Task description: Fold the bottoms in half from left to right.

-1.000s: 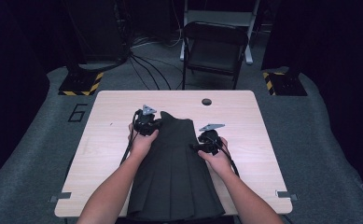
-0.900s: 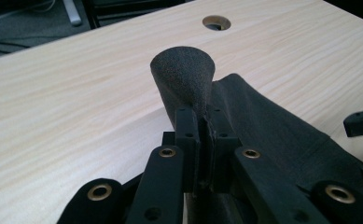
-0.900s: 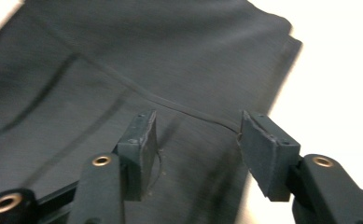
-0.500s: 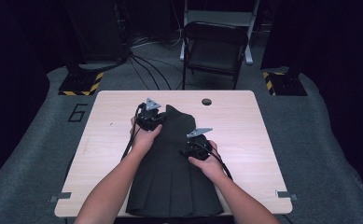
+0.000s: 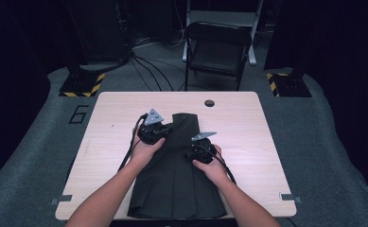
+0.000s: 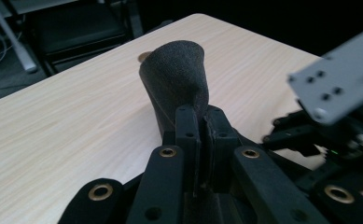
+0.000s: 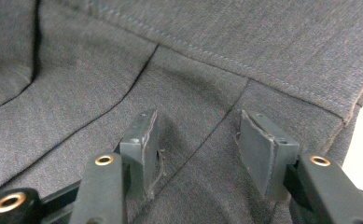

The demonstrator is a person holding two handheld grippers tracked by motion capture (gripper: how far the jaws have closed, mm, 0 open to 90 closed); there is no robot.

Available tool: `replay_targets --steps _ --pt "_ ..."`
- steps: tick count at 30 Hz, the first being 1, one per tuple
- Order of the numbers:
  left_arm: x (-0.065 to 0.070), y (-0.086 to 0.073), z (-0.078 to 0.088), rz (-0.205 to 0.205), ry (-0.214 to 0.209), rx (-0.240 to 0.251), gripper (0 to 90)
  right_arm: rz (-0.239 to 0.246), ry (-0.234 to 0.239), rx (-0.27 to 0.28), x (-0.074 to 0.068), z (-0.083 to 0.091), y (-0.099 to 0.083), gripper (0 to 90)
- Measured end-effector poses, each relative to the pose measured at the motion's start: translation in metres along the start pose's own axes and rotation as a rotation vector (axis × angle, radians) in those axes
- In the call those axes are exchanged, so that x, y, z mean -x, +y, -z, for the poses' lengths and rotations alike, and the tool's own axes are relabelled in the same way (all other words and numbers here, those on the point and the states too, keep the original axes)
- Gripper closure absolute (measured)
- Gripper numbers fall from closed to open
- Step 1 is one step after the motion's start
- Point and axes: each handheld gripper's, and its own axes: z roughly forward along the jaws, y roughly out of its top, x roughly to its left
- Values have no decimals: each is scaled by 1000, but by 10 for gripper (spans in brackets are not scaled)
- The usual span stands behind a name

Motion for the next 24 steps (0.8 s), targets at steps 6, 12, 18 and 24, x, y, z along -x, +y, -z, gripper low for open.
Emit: replay_targets --steps 6,12,18,24 --pt "11 -9 13 -14 -32 14 856 3 8 16 1 0 -2 474" --pt "18 -18 25 -31 -57 9 856 -4 10 22 1 1 -4 474" --pt "24 -34 33 -40 -89 -13 856 6 19 28 -1 1 -5 471" --pt "28 -58 29 -47 -107 -82 855 -8 24 22 -2 5 -7 458"
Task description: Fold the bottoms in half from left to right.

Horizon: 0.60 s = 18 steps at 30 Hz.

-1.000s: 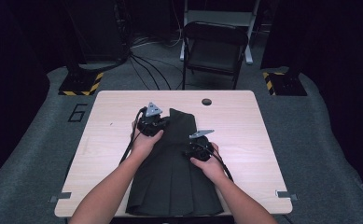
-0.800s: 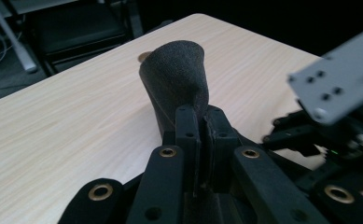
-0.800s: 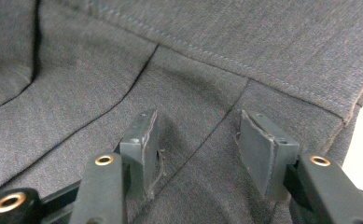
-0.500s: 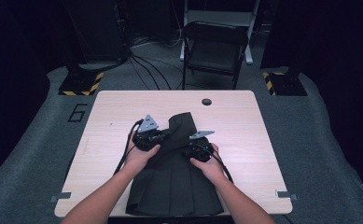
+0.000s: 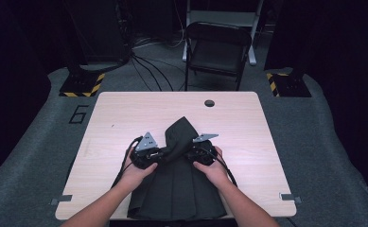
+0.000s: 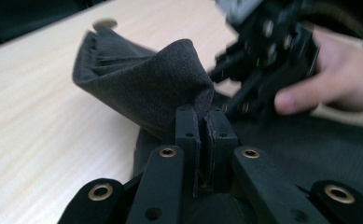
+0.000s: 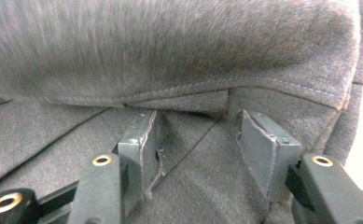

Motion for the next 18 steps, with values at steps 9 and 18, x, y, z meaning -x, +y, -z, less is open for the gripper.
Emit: replay_targets --steps 9,18 --pt "1 -26 -11 38 -9 -32 855 24 7 0 2 5 -1 448" --pt "6 -42 -23 40 -28 -56 855 25 15 19 4 20 2 435"
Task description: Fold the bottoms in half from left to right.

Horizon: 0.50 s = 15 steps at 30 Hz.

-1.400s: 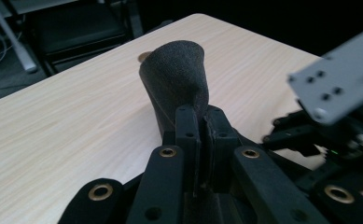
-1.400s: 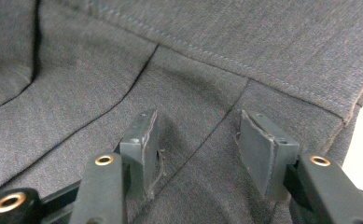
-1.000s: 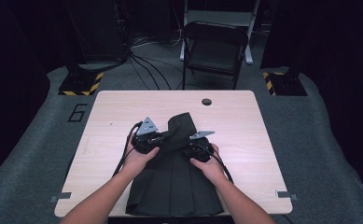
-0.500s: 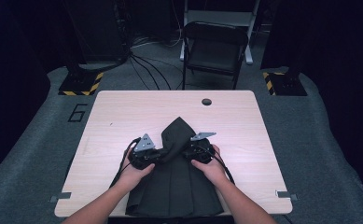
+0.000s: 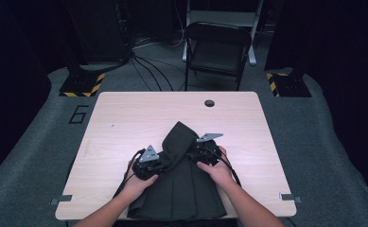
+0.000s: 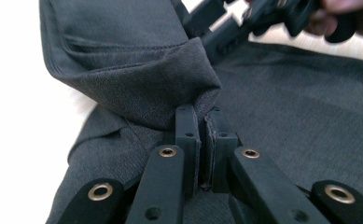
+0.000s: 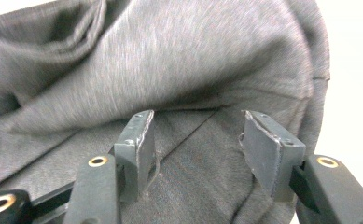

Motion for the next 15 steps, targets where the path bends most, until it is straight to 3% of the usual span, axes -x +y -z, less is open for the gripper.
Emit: replay_targets --steps 7,15 --pt "4 -7 -7 -17 2 -13 855 -9 -11 53 0 11 15 366" --pt "5 -11 -8 -36 7 -4 855 2 -42 65 5 6 37 234"
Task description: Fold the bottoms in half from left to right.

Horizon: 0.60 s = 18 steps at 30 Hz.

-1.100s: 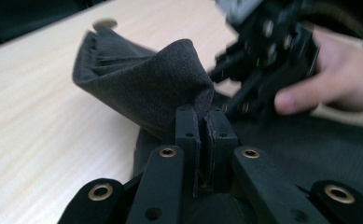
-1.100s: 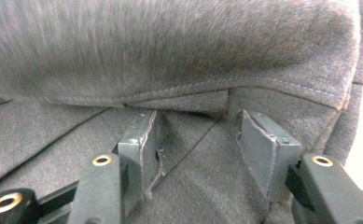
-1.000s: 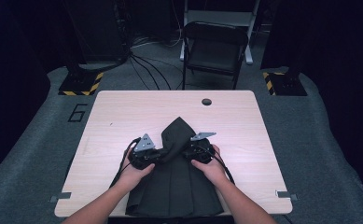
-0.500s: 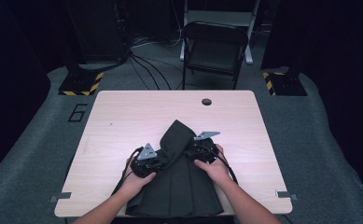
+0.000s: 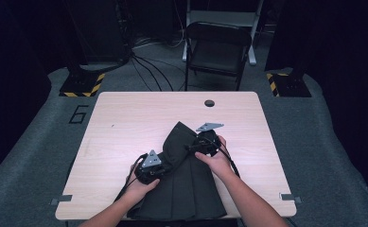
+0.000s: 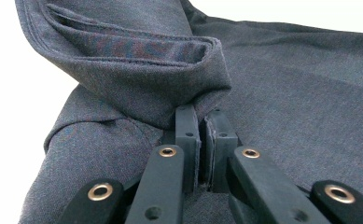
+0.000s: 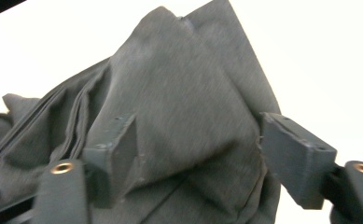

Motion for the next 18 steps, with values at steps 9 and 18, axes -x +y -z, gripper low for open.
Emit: replay_targets --steps 9,18 --pt "0 -2 0 18 -5 14 855 7 10 -24 4 -16 23 153" --pt "1 -2 0 19 -6 15 855 7 38 -40 4 -32 33 124"
